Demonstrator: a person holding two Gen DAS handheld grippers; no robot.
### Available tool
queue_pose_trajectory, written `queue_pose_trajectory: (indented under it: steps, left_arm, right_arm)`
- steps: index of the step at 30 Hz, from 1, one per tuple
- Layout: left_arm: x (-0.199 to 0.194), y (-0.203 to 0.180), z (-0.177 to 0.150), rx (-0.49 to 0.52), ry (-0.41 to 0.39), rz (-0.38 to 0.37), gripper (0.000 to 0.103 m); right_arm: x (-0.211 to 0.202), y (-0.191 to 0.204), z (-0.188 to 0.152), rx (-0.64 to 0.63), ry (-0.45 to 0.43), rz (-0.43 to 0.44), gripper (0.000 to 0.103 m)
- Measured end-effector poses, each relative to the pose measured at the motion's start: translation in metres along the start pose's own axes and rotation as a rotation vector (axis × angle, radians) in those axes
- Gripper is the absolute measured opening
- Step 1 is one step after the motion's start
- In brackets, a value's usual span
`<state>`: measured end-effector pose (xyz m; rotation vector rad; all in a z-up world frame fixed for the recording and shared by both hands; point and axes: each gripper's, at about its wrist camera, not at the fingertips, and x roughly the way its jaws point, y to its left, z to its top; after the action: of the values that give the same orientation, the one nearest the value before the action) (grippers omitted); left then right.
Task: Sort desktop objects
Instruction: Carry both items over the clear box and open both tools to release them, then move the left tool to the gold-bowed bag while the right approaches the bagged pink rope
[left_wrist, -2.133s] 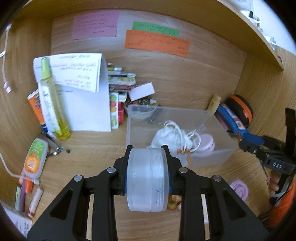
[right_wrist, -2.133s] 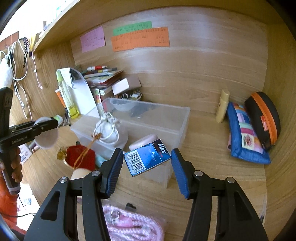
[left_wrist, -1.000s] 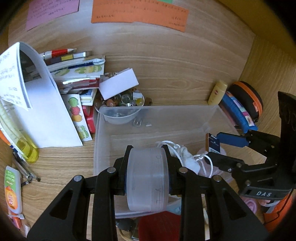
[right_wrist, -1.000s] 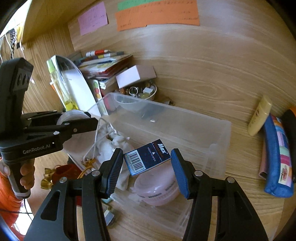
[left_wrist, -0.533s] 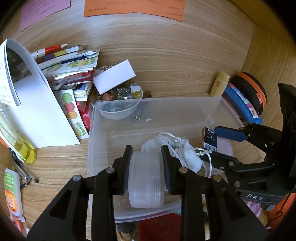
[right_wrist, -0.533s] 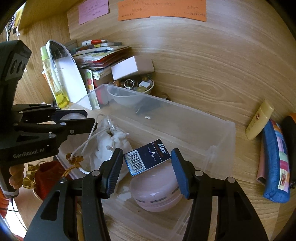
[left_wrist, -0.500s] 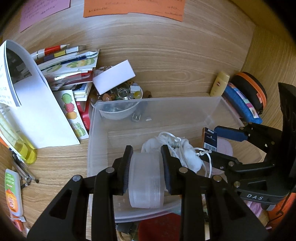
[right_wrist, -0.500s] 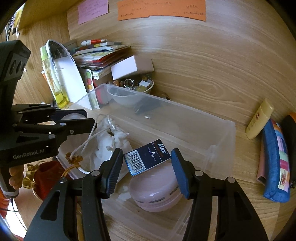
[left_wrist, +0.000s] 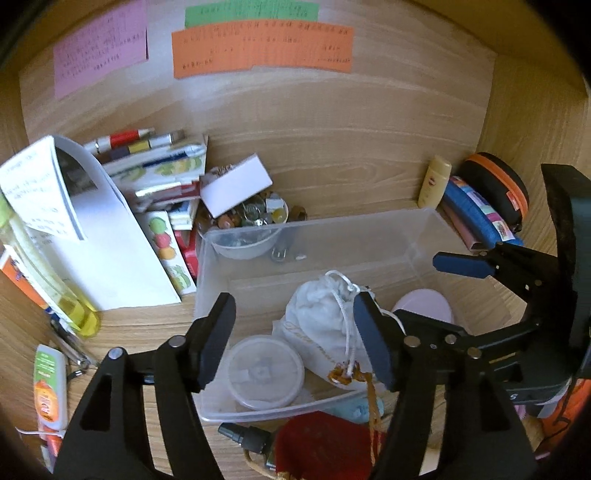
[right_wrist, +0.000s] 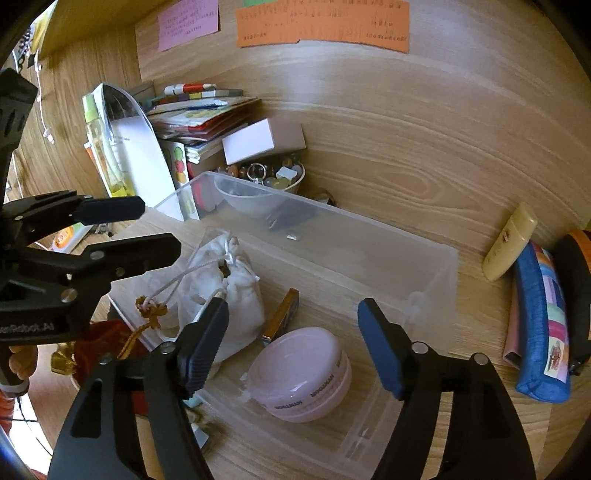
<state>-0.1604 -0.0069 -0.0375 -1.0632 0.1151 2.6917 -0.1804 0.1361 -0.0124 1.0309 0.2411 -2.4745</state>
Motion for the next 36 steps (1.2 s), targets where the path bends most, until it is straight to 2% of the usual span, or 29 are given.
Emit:
queue_pose_trajectory:
  steps: [2,5,9,14,26,36]
  left_arm:
    - [-0.007,0.001,0.000,-0.001,-0.013,0.004,0.072]
    - [-0.016,0.002,-0.001,-0.011,-0.027,0.006,0.077]
    - [-0.028,0.007,-0.003,-0.041,-0.040,0.007,0.088]
    - [-0.044,0.011,-0.010,-0.063,-0.055,0.023,0.093]
    - [-0.074,0.023,-0.046,-0.122,-0.047,0.035,0.094]
    - [-0.078,0.026,-0.078,-0.146,-0.008,0.031,0.094]
  right_arm:
    - [-0.007,-0.001,0.001,0.009,-0.013,-0.004,0.080]
    - [-0.019,-0.001,0.001,0.015,-0.034,-0.006,0.082]
    - [-0.037,-0.001,-0.001,0.024,-0.058,-0.010,0.085]
    - [-0.061,0.002,-0.010,0.013,-0.095,-0.039,0.087]
    - [-0.109,0.000,-0.049,0.030,-0.158,-0.107,0.098]
    - [-0.109,-0.006,-0.096,0.083,-0.084,-0.131,0.099]
